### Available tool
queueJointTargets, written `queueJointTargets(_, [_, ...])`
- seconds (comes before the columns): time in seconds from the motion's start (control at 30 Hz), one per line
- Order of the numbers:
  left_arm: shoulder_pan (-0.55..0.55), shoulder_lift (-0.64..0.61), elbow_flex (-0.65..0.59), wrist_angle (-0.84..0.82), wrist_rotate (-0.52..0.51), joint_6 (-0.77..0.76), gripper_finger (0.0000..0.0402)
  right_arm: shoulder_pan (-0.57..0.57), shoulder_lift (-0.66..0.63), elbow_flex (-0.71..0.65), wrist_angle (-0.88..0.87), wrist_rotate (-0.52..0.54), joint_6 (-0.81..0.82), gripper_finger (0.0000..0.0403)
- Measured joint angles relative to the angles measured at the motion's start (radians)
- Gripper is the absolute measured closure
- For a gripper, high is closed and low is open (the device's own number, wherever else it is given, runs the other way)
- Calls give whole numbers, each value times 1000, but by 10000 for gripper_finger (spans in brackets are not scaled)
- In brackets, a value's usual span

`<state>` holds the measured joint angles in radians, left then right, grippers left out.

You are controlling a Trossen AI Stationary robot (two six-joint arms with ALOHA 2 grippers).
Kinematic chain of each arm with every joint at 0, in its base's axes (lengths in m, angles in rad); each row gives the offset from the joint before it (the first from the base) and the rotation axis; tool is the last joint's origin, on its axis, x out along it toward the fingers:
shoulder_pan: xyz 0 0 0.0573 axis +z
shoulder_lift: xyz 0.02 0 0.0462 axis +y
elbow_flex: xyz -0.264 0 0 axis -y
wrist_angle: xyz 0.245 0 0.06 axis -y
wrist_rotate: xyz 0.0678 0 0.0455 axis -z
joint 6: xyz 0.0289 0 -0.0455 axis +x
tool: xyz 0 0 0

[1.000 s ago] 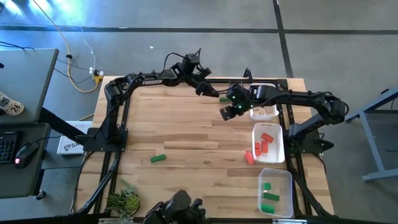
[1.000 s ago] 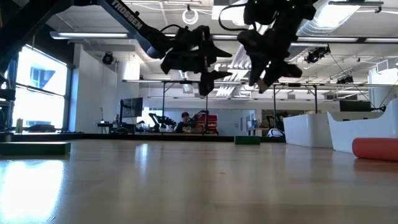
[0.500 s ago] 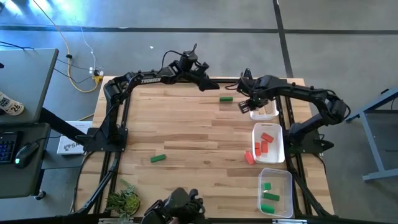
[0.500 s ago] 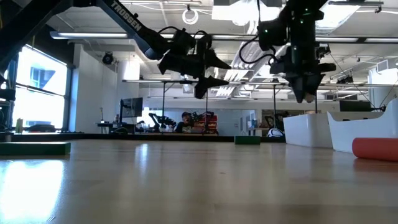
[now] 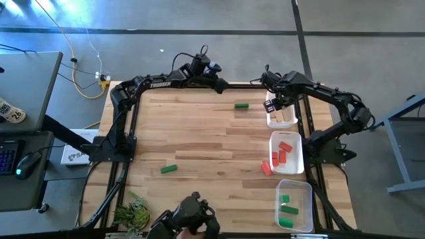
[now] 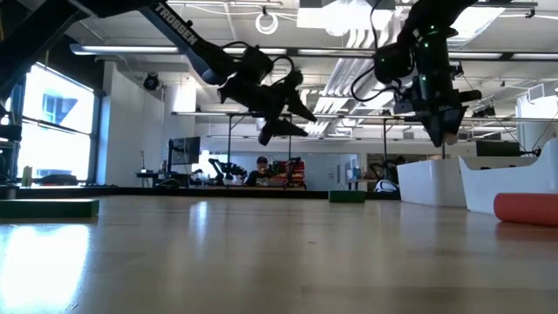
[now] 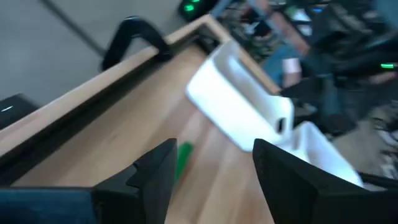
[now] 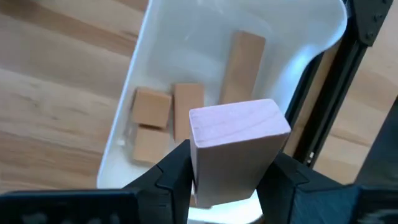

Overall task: Sort & place blocks by color
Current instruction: Put the brown block into the top white bin, then put the green block into the transparent bin

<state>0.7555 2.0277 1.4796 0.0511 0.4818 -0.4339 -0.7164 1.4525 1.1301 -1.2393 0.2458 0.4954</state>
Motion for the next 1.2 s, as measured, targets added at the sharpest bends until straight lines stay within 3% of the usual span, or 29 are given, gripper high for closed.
queueJointTargets(0.4, [30,-71,-2,-131,-127,115,231,-70,82,0,-47,-53,-178,274])
queueJointTargets(0.63, [25,-174,-1,-203,-225,190,236,-69,96,0,-17,-39,-216,243])
queueJointTargets(0.9, [7,-308,-1,-376,-402,273,241,-69,96,0,-17,-32,-239,207])
queueJointTargets(1.2, [-13,-412,0,-677,-464,254,241,-67,53,0,77,-93,-215,206])
